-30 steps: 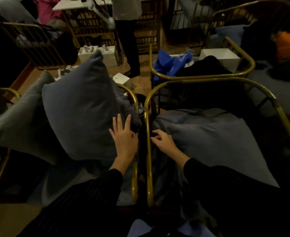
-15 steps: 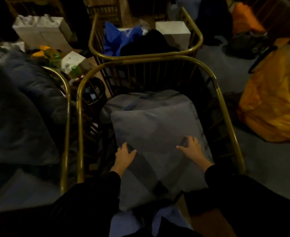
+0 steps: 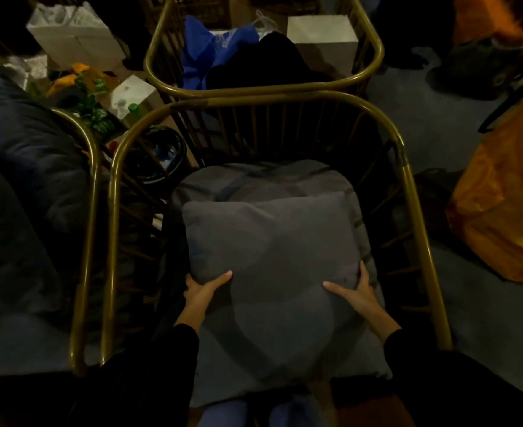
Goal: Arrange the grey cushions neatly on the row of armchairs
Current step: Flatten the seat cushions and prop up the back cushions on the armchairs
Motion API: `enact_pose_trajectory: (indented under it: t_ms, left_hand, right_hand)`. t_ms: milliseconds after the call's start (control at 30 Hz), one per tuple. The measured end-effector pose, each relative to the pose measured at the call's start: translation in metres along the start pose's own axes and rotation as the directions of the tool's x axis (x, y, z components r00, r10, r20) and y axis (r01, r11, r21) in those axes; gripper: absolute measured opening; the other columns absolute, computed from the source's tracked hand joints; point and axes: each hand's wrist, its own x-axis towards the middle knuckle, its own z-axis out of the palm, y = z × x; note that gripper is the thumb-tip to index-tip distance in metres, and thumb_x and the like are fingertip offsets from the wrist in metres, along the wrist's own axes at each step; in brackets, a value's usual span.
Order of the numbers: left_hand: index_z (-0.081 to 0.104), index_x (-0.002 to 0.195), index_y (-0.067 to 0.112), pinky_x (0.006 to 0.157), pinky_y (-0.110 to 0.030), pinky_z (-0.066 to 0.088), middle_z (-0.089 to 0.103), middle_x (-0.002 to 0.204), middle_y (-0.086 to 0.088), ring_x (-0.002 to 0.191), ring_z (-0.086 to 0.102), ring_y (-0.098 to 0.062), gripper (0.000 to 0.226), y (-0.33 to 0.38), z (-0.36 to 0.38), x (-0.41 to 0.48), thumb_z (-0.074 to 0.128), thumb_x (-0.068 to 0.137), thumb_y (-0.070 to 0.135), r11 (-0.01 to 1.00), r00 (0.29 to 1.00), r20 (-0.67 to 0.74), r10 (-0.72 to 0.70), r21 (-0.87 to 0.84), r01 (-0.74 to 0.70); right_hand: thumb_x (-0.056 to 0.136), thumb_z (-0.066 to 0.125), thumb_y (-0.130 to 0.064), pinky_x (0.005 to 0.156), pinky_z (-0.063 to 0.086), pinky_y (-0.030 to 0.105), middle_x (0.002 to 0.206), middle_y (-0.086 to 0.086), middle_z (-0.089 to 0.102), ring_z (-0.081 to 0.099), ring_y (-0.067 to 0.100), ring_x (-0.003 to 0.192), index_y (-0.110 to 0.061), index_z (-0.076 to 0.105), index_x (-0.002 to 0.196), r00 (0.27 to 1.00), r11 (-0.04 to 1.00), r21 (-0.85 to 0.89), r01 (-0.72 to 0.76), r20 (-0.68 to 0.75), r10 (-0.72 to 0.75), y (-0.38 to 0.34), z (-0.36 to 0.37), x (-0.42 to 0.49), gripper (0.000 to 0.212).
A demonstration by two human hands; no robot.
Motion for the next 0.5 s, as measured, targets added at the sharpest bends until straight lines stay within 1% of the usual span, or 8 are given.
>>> enact_pose_trajectory:
  t_ms: [67,100,133,200,233,333,367,500]
  left_hand:
    - [0.028,0.147,0.011,0.108,-0.049,0.043,0.042,0.149,-0.011,0.133,0.046,-0.034,0.157,-0.004,0.004,0.017,0.089,0.013,0.065,0.997,1.000,-0.013,-0.018,-0.069,0.017]
    - [0.032,0.144,0.010,0.106,-0.049,0.045,0.046,0.146,-0.011,0.129,0.050,-0.034,0.157,-0.004,0.006,0.021,0.088,0.009,0.066,0.995,1.000,-0.014,-0.012,-0.097,0.010]
    - [0.034,0.143,0.010,0.104,-0.049,0.046,0.047,0.145,-0.011,0.128,0.051,-0.034,0.154,0.000,0.007,0.018,0.088,0.010,0.065,0.993,1.000,-0.013,0.005,-0.121,-0.006]
    - [0.032,0.144,0.010,0.105,-0.050,0.045,0.045,0.146,-0.011,0.129,0.050,-0.034,0.144,0.011,0.005,0.006,0.089,0.020,0.058,0.989,0.999,-0.005,0.035,-0.147,-0.036]
    - [0.031,0.145,0.010,0.106,-0.050,0.044,0.044,0.147,-0.011,0.129,0.049,-0.034,0.139,0.015,0.004,-0.001,0.090,0.027,0.054,0.988,0.999,-0.002,0.042,-0.152,-0.042]
    - [0.033,0.144,0.009,0.106,-0.048,0.044,0.045,0.146,-0.013,0.129,0.049,-0.035,0.112,0.021,0.001,-0.008,0.092,0.052,0.036,0.983,0.998,-0.012,0.065,-0.174,-0.066]
    - [0.034,0.143,0.009,0.106,-0.047,0.045,0.046,0.145,-0.013,0.128,0.050,-0.034,0.107,0.022,0.001,-0.008,0.092,0.056,0.032,0.981,0.997,-0.022,0.080,-0.174,-0.083]
    - [0.032,0.146,0.012,0.108,-0.046,0.043,0.046,0.146,-0.011,0.130,0.048,-0.033,0.107,0.030,-0.002,-0.007,0.091,0.059,0.032,0.978,0.985,-0.072,0.157,-0.127,-0.166]
  right_hand:
    - [0.021,0.088,-0.064,0.110,0.036,0.054,0.154,0.009,0.030,0.036,0.037,0.137,-0.040,0.011,0.148,1.000,0.998,0.060,0.013,-0.022,-0.011,-0.006,0.001,0.005,0.151]
    - [0.026,0.091,-0.056,0.109,0.038,0.053,0.153,0.009,0.032,0.038,0.036,0.135,-0.038,0.014,0.148,0.999,0.995,0.090,0.030,-0.031,-0.028,-0.011,0.001,0.006,0.145]
    - [0.035,0.094,-0.047,0.108,0.039,0.052,0.152,0.009,0.033,0.040,0.035,0.134,-0.036,0.016,0.148,0.998,0.992,0.115,0.052,-0.037,-0.048,-0.015,0.002,0.005,0.137]
    - [0.049,0.094,-0.032,0.107,0.040,0.049,0.151,0.009,0.035,0.042,0.033,0.133,-0.031,0.018,0.148,0.996,0.985,0.155,0.081,-0.039,-0.076,-0.019,0.002,0.005,0.125]
    - [0.052,0.093,-0.029,0.107,0.040,0.048,0.150,0.008,0.036,0.042,0.032,0.133,-0.029,0.018,0.148,0.995,0.981,0.165,0.099,-0.044,-0.093,-0.021,0.003,0.004,0.122]
    - [0.051,0.093,-0.031,0.108,0.040,0.049,0.149,0.008,0.039,0.042,0.032,0.133,-0.028,0.021,0.147,0.989,0.978,0.158,0.138,-0.070,-0.129,-0.025,0.004,-0.001,0.120]
    - [0.050,0.093,-0.033,0.108,0.040,0.050,0.149,0.008,0.039,0.043,0.032,0.133,-0.028,0.022,0.147,0.988,0.977,0.153,0.146,-0.079,-0.136,-0.026,0.004,-0.003,0.120]
    - [0.048,0.093,-0.037,0.108,0.040,0.051,0.148,0.008,0.039,0.042,0.033,0.133,-0.029,0.021,0.146,0.987,0.977,0.154,0.151,-0.083,-0.139,-0.027,0.006,-0.010,0.121]
